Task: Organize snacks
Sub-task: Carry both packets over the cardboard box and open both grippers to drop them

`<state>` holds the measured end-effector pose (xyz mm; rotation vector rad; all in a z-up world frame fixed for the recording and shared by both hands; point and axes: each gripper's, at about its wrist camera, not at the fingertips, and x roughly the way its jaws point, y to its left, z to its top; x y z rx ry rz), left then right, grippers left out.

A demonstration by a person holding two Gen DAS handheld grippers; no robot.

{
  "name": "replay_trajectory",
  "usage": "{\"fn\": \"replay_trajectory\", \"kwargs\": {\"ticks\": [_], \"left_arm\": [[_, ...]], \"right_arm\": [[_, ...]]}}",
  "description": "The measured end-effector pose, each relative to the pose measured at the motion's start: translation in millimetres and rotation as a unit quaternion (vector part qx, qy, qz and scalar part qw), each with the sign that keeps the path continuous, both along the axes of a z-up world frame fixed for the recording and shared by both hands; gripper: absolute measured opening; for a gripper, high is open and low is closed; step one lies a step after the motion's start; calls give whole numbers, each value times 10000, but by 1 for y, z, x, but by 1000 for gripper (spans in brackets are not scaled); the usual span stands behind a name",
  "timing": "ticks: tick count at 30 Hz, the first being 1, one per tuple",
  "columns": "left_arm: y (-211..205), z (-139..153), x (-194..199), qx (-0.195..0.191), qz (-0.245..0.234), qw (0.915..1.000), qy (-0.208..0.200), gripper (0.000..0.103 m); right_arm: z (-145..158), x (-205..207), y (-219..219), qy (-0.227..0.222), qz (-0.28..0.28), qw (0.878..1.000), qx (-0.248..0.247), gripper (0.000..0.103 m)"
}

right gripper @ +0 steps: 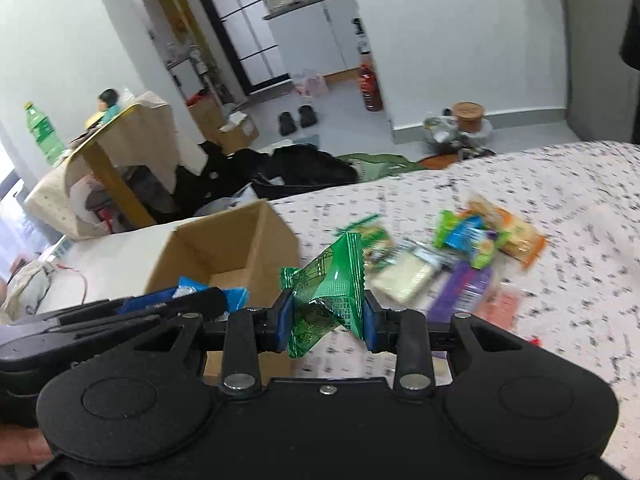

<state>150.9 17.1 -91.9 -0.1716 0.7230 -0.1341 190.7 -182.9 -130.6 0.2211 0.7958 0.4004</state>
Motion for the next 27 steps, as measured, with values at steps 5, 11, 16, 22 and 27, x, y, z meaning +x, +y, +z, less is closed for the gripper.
{"fn": "replay_trajectory", "kwargs": {"ticks": [5,11,16,22,27], "left_arm": [[28,-9,-3,21,331,9994,118,37],[53,-13,-4,62,614,9979,182,37],[65,-15,-6,121,685,9973,218,38],[80,-15,-7,120,759,9970,98,39],[85,-12,-6,7,835,9965,52,43]], "right_arm": [[3,5,24,-66,197,9998,5,34],[2,6,49,-85,429,9990,-43,34],[0,4,66,-79,556,9984,-97,34],[-3,5,87,-111,693,9972,-243,34],[-2,9,97,-152,734,9969,-238,36]]}}
